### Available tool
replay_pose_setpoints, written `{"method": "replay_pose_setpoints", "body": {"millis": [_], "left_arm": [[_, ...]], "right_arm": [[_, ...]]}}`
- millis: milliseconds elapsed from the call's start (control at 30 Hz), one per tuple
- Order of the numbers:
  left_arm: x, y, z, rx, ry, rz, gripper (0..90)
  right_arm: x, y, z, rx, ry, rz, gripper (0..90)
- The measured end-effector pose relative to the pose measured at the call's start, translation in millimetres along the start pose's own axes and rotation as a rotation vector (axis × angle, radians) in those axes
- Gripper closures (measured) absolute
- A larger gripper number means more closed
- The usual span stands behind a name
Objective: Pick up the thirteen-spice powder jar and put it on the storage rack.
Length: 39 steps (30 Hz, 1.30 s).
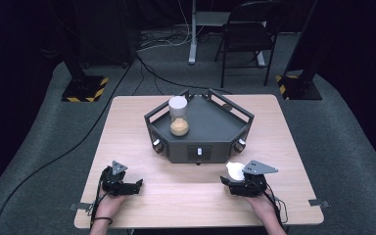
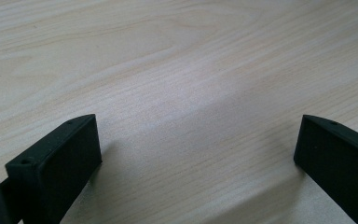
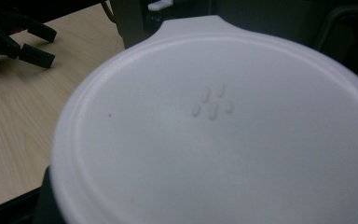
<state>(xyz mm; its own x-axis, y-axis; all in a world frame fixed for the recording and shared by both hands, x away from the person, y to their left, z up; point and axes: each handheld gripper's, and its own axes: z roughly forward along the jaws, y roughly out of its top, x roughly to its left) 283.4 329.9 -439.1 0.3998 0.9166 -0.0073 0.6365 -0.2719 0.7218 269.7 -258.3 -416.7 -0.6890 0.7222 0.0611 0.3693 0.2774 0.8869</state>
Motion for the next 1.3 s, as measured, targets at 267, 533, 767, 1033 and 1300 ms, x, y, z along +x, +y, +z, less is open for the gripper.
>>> {"method": "replay_pose_setpoints", "body": {"millis": [267,533,767,1033,1300], "left_arm": [[0.0,0.1,0.0,0.000,0.000,0.000,0.0],[0.0,0.0,0.0,0.000,0.000,0.000,0.0],[0.0,0.1,0.0,0.000,0.000,0.000,0.0],[0.0,0.0,0.0,0.000,0.000,0.000,0.0],[0.0,0.0,0.0,0.000,0.000,0.000,0.0]], "right_arm": [[-0.5,28.9,-12.6,-0.012,-0.022,-0.008,28.9],[-6.3,56.3,-20.1,-0.014,-0.031,-0.001,28.9],[-10.2,86.0,-26.3,-0.026,-0.036,-0.007,28.9],[-15.8,114.6,-28.4,-0.026,-0.046,-0.020,28.9],[-29.8,139.8,-24.7,-0.044,-0.027,0.004,28.9]]}}
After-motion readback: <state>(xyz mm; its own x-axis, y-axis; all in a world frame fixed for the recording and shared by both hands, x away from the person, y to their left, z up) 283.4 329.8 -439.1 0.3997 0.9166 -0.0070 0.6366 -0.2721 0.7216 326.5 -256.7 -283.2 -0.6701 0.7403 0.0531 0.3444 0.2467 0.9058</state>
